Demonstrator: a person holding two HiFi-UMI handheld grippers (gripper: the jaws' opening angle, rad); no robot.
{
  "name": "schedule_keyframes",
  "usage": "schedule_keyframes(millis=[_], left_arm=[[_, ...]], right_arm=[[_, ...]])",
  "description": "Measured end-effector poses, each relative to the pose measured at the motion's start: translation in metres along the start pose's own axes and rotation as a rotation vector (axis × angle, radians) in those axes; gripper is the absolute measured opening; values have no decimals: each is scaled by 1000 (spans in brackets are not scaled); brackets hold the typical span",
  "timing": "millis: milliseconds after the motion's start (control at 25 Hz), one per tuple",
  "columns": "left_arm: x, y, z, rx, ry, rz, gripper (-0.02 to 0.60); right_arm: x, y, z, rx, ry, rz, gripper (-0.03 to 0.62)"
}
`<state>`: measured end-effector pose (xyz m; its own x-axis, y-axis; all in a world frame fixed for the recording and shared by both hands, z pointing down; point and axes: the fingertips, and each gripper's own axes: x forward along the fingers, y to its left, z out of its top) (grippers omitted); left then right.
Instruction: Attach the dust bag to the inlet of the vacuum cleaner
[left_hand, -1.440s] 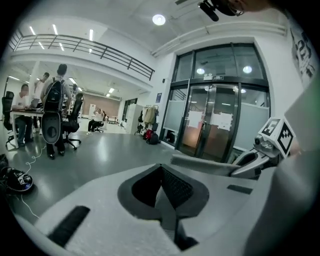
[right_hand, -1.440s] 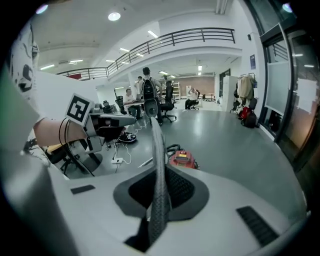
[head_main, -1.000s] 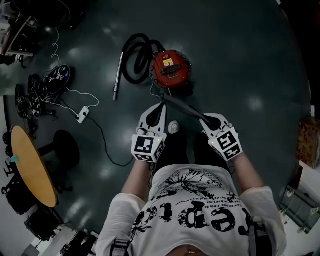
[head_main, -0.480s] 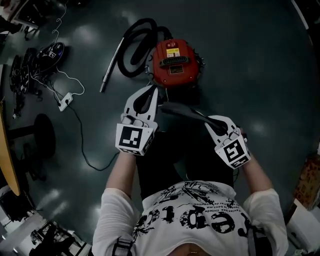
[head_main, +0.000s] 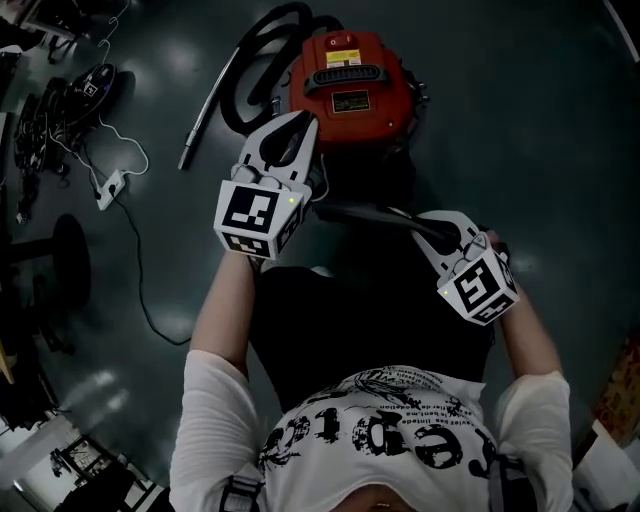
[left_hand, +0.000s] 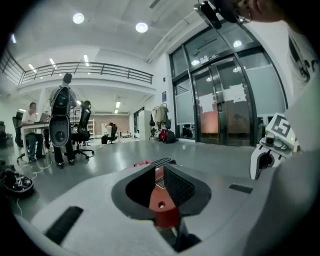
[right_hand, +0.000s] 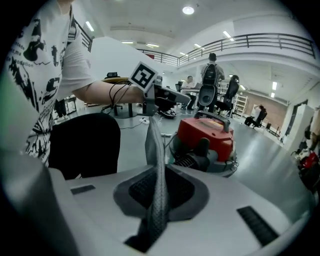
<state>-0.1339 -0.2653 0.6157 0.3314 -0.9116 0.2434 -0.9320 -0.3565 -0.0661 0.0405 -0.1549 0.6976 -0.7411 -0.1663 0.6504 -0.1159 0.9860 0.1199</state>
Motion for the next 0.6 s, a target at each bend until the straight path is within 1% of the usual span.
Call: schedule_keyframes(millis=[40, 80, 120, 160, 200, 320, 440, 520, 600], left_arm=[[8, 3, -5, 26, 26, -1, 52], [16, 6, -12, 57, 61, -7, 71], [23, 9, -19, 91, 98, -15, 117], [31, 13, -24, 128, 130, -22, 149], [38, 17, -27, 167, 152, -25, 165], [57, 25, -29, 270, 183, -36, 177], [72, 30, -31, 347, 210, -53, 186], [84, 29, -30, 422, 242, -85, 186], [96, 25, -32, 516, 285, -134, 185]], right_arm=[[3, 2, 0, -4, 8, 25, 25], [6, 4, 0, -12, 13, 49, 26], [9, 4, 0, -24, 17, 68, 26], [11, 4, -1, -37, 19, 81, 25], [12, 2, -1, -50, 20, 86, 25], [15, -5, -6, -59, 18, 94, 25], [15, -7, -11, -55, 11, 114, 26], [14, -7, -12, -74, 4, 130, 25], [15, -9, -12, -101, -6, 132, 25]])
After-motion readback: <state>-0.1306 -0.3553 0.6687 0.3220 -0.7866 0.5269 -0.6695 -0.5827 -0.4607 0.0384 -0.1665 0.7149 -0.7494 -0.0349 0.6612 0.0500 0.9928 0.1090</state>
